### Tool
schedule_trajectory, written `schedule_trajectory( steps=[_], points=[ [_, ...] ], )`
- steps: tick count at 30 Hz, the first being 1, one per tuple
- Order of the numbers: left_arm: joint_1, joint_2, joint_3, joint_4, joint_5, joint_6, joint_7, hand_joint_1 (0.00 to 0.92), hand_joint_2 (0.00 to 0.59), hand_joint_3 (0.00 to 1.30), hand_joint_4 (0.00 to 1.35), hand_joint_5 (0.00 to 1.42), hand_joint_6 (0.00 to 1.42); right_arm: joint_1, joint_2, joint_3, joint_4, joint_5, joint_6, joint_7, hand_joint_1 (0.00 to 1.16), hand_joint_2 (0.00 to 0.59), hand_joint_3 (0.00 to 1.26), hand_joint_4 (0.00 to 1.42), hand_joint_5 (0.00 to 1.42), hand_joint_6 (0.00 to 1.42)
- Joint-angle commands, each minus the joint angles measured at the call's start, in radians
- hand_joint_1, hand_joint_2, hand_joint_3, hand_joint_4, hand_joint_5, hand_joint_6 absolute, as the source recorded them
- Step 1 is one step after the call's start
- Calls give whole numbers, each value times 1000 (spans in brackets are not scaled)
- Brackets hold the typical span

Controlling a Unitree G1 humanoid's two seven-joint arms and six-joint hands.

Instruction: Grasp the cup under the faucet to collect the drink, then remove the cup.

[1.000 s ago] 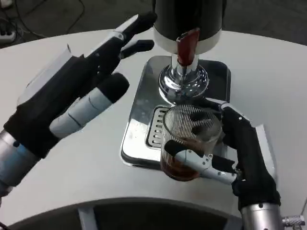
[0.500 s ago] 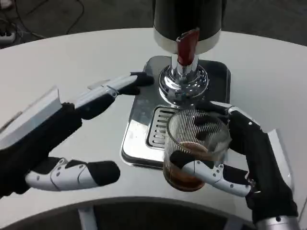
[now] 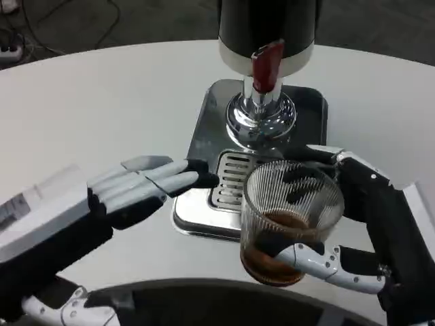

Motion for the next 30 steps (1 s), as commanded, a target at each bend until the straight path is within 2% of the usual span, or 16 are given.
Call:
schedule_trajectory(
  steps=[1, 10, 24, 27, 30],
  points=[
    [43, 30, 37, 17, 33, -106, 19, 0, 131, 122, 47, 139, 70, 25, -9, -17, -81, 44, -11, 17, 914, 128, 750, 852, 1042, 1077],
    [76, 53, 61, 13, 46, -186, 45, 0, 137, 122, 37, 126, 52, 59, -23, -36, -140, 78, 2, 48, 912, 124, 750, 852, 1042, 1077],
    [153, 82, 95, -58, 19, -199, 67, 0, 138, 122, 33, 115, 43, 120, -49, -62, -200, 115, 10, 86, 901, 127, 750, 852, 1042, 1071],
    [171, 87, 109, -71, 15, -198, 70, 0, 138, 127, 30, 114, 43, 121, -53, -60, -200, 116, 11, 90, 898, 128, 750, 852, 1052, 1071],
    [213, 89, 149, -89, 5, -203, 71, 0, 138, 130, 27, 113, 43, 112, -56, -52, -196, 113, 17, 96, 897, 131, 753, 852, 1054, 1071]
  ],
)
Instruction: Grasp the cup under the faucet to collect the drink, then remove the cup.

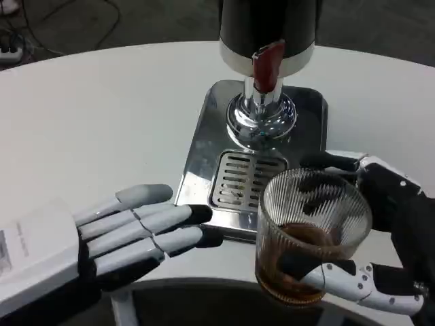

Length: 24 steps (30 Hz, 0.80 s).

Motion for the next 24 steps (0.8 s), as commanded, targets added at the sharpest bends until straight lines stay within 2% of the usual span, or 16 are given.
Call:
schedule_trajectory(
  steps=[1, 12, 16, 24],
  points=[
    [62, 24, 59, -27, -32, -11, 16, 0, 138, 131, 26, 113, 43, -10, 1, 12, -31, 15, -5, 11, 896, 132, 754, 852, 1054, 1071],
    [159, 34, 170, 2, -57, -61, 12, 0, 132, 132, 4, 91, 27, -53, 2, 59, -39, -18, 37, 21, 895, 135, 757, 852, 1055, 1071],
    [176, 37, 189, 11, -63, -73, 12, 0, 132, 127, 2, 89, 24, -64, 6, 81, -38, -34, 48, 19, 895, 135, 758, 852, 1055, 1071],
    [195, 37, 204, 8, -58, -77, 14, 0, 132, 122, 0, 74, 12, -75, 5, 94, -43, -44, 67, 19, 895, 135, 758, 852, 1055, 1071]
  ],
)
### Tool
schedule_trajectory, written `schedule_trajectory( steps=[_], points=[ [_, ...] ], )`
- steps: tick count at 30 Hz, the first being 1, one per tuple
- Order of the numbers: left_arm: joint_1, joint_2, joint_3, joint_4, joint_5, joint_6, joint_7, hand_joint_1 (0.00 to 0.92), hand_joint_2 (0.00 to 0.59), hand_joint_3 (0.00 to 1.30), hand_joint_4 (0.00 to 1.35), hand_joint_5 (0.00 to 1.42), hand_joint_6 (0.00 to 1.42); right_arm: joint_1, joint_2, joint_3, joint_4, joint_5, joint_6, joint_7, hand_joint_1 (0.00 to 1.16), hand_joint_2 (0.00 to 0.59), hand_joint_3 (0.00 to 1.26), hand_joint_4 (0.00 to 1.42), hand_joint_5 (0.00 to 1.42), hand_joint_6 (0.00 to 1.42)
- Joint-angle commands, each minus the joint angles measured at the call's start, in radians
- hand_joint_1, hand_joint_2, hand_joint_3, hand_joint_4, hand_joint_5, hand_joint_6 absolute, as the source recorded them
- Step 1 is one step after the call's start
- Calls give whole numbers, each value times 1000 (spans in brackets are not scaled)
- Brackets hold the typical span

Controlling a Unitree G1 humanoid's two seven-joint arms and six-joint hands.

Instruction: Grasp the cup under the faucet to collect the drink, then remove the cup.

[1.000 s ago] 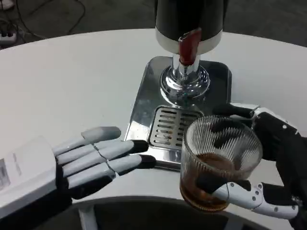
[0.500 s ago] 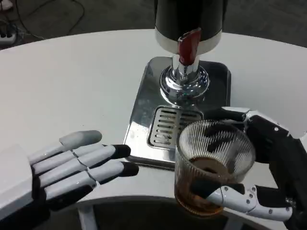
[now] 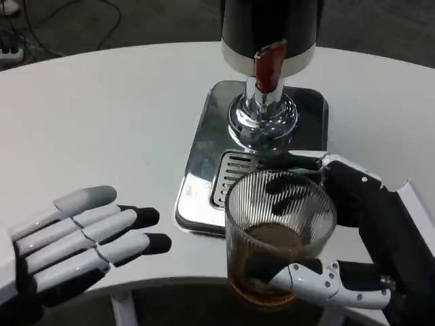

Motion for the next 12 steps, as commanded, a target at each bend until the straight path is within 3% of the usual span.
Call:
schedule_trajectory(
  steps=[1, 12],
  points=[
    [20, 15, 18, -3, -3, -11, 10, 0, 131, 115, 0, 58, 2, -17, 7, 9, -39, 1, 9, 1, 895, 135, 758, 852, 1055, 1071],
    [17, 10, 17, -22, 17, 2, 15, 0, 128, 67, 0, 0, 0, -8, 4, 7, -48, 5, 14, 0, 895, 135, 758, 852, 1055, 1071]
  ],
)
